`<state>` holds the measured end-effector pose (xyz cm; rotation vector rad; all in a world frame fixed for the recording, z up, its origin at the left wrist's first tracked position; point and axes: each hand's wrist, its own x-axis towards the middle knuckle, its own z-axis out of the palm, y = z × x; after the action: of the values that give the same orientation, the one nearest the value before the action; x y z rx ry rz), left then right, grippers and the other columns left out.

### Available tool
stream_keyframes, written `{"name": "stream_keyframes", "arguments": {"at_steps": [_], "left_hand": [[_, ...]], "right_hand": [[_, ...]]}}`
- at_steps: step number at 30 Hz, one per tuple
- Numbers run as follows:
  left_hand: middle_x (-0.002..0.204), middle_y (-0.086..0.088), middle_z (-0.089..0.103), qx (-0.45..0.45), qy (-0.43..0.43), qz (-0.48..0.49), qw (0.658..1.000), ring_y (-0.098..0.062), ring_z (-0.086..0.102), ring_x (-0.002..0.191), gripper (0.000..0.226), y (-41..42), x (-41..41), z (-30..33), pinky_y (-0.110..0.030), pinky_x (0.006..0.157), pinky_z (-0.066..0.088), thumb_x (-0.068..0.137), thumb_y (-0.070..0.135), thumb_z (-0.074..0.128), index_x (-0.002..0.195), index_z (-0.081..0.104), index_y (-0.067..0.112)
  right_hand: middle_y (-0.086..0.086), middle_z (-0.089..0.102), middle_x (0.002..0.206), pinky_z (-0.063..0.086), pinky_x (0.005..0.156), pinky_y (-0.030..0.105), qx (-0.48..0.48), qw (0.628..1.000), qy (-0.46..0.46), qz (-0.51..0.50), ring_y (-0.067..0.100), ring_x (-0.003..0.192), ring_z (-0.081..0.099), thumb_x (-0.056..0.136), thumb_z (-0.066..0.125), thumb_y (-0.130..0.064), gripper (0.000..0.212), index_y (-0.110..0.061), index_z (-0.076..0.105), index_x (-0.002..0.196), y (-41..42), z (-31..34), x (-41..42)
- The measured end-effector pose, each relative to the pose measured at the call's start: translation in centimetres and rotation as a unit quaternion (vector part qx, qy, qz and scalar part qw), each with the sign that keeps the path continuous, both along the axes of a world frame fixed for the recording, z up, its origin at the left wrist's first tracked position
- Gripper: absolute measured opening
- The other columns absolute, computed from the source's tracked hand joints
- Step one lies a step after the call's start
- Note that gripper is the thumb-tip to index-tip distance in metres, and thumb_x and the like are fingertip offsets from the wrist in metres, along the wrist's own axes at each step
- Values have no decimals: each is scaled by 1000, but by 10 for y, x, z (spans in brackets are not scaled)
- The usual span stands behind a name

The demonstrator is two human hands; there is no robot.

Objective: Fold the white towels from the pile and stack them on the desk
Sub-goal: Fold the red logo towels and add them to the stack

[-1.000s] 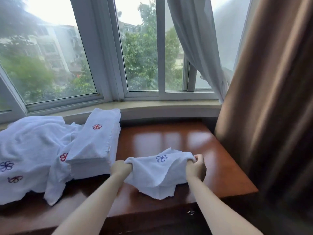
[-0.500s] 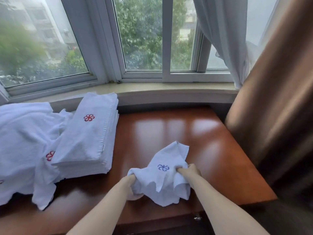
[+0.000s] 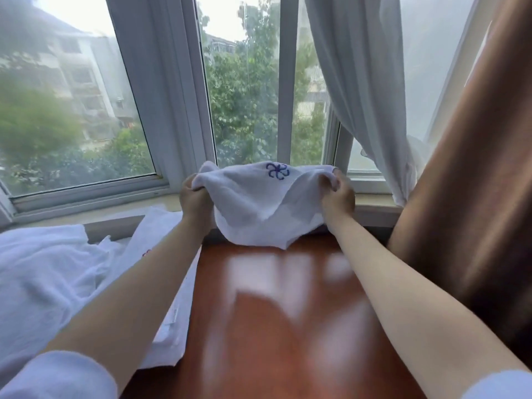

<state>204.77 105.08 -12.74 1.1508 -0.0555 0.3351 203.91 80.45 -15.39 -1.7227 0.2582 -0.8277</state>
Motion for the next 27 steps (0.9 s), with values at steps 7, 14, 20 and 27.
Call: {"name": "stream_keyframes", "arguments": {"at_steps": [7,14,20,27], "left_hand": [[59,-11,45,309,124,111,937,-21,41,62,19,26,-37,-111,-31,56,32,68,20,55,54,49,10],[58,1,43,325,174,93,925,-18,39,59,7,39,-125,-211,-29,52,28,66,11,49,61,45,12],[82,-5,63,304,254,-104,912,-19,56,76,30,66,-165,-215,-29,63,42,63,30,56,87,62,12],[77,5,66,448,314,-189,816,-8,58,65,15,96,-205,-245,-17,49,42,89,36,65,81,69,23]], "right_hand": [[3,65,99,32,69,21,24,996,62,-64,26,97,59,93,49,-10,17,-15,64,98,15,-85,-45],[10,56,86,42,76,40,-31,975,135,-173,33,91,52,94,53,-18,16,-3,58,88,40,-163,-127],[-3,35,62,25,52,31,61,981,183,-20,15,60,33,94,56,-35,39,-17,35,67,32,-172,-189],[6,57,104,49,71,26,-90,712,633,290,22,88,55,84,69,-26,22,-16,56,99,11,-173,-250]]}}
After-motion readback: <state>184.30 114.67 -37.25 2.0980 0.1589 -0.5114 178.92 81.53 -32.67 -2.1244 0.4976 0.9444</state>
